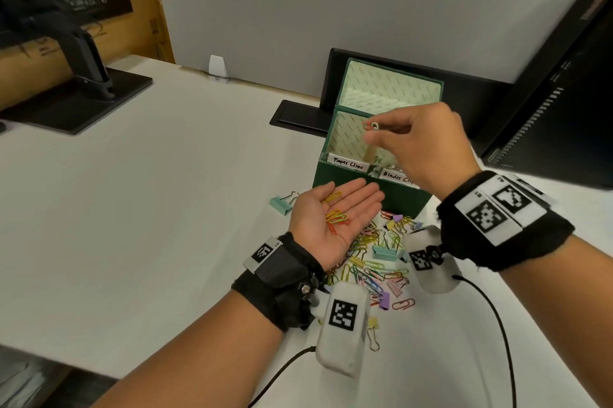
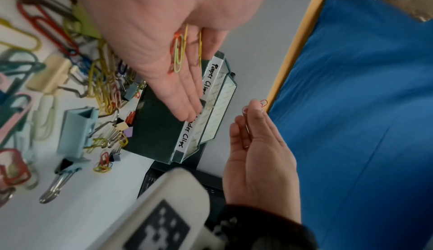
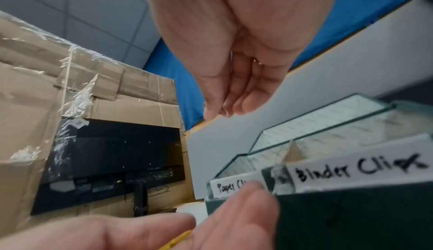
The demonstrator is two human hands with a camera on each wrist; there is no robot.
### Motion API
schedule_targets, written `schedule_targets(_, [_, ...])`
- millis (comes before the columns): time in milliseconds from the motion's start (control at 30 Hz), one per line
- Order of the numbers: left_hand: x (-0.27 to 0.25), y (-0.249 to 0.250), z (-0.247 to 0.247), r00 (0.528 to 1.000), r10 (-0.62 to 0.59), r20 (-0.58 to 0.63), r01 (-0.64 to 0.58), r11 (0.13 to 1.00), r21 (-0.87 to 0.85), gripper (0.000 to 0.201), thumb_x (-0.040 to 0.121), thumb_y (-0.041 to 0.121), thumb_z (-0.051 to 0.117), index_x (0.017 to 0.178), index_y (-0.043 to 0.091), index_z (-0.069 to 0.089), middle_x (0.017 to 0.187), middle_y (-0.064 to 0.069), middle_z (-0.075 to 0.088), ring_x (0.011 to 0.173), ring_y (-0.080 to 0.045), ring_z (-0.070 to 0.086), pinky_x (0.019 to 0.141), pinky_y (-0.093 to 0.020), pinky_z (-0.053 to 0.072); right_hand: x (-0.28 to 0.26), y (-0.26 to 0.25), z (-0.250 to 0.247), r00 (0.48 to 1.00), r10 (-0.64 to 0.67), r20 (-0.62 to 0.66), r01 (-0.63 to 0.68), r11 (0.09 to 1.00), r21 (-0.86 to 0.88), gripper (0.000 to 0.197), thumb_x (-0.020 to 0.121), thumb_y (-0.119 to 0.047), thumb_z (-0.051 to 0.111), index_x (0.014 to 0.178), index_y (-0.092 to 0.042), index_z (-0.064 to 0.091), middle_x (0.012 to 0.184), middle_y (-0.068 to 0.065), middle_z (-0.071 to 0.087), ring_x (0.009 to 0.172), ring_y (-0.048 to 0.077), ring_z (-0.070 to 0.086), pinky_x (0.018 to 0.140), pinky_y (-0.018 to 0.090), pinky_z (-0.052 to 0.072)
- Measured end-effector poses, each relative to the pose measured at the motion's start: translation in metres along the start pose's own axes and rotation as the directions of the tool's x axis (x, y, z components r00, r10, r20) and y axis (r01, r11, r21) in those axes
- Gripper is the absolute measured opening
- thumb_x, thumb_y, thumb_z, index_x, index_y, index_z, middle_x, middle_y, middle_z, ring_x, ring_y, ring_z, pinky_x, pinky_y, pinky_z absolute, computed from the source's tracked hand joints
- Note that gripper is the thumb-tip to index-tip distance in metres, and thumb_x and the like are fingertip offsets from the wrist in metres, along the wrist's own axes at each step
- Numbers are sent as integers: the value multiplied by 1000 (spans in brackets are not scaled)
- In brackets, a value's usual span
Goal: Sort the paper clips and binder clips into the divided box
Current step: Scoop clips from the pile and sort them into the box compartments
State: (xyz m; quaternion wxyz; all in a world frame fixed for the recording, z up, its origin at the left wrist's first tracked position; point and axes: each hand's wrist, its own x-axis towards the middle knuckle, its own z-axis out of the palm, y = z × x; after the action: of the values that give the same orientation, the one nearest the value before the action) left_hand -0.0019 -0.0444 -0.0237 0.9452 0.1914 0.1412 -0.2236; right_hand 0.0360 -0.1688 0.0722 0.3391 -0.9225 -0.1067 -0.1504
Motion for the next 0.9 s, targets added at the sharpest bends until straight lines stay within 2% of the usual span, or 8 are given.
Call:
schedule_targets(133, [1, 1, -1, 1000, 6, -2, -6, 1000, 8, 42, 100, 21, 35, 115, -10, 58, 111, -28, 66, 102, -40, 65, 92, -46, 51, 16, 2, 15, 996, 32, -86, -26, 997, 71, 19, 83, -28, 75, 100, -22, 76, 82, -13, 68, 79, 0, 64, 76, 13, 50])
schedule_targets(333, [3, 0, -3, 1000, 14, 8, -14, 1000, 4, 42, 99, 21, 35, 116, -10, 58, 111, -28, 66, 102, -39, 65, 89, -45, 53, 26, 13, 29, 994, 77, -72, -77, 997, 2, 18, 84, -29, 74, 100, -22, 76, 90, -6, 72, 82, 6, 65, 76, 18, 52])
schedule_targets(400, [3, 0, -3, 1000, 13, 14, -14, 1000, 4, 43, 99, 21, 35, 117, -10, 58, 111, -28, 66, 101, -39, 65, 89, -45, 53, 26, 17, 29, 998, 67, -15, -67, 996, -57, 22, 85, -28, 73, 105, -20, 75, 95, -4, 72, 85, 9, 66, 72, 14, 48])
schedule_targets(467, [4, 0, -3, 1000, 16, 16, -16, 1000, 3, 42, 99, 21, 35, 116, -10, 58, 111, -28, 66, 102, -39, 65, 91, -45, 52, 25, 19, 31, 994, 50, 94, -34, 985, -171, 22, 86, -26, 71, 107, -20, 74, 102, -2, 72, 91, 10, 64, 77, 16, 46])
schedule_targets(567, [3, 0, -3, 1000, 12, 5, -12, 1000, 7, 42, 99, 20, 35, 115, -10, 59, 111, -28, 66, 99, -39, 66, 89, -45, 53, 25, 22, 31, 993, 48, 106, -27, 980, -195, 15, 87, -23, 70, 100, -20, 76, 104, -1, 73, 93, 9, 61, 82, 18, 44])
schedule_targets(733, [3, 1, -2, 1000, 25, -19, -25, 1000, 10, 43, 99, 21, 34, 115, -11, 59, 110, -28, 66, 99, -39, 66, 90, -45, 52, 18, 8, 25, 997, -18, 71, 27, 992, -122, 16, 89, -30, 68, 101, -22, 76, 96, -7, 72, 85, 1, 60, 72, 8, 41])
schedule_targets(833, [1, 0, 0, 998, 59, -31, -59, 998, 3, 41, 100, 20, 35, 111, -9, 61, 104, -28, 68, 97, -37, 67, 88, -45, 53, 0, -11, 17, 959, -107, 264, 128, 990, -61, 17, 90, -36, 65, 98, -25, 76, 92, -14, 72, 81, -2, 63, 71, 9, 49])
schedule_targets(900, [0, 0, 0, 994, 98, -40, -99, 995, -22, 36, 99, 19, 37, 100, -4, 64, 90, -22, 71, 82, -32, 71, 77, -43, 58, -14, -17, 14, 876, -115, 468, 209, 966, -154, 25, 84, -43, 70, 102, -26, 75, 94, -11, 73, 84, 1, 65, 75, 16, 52])
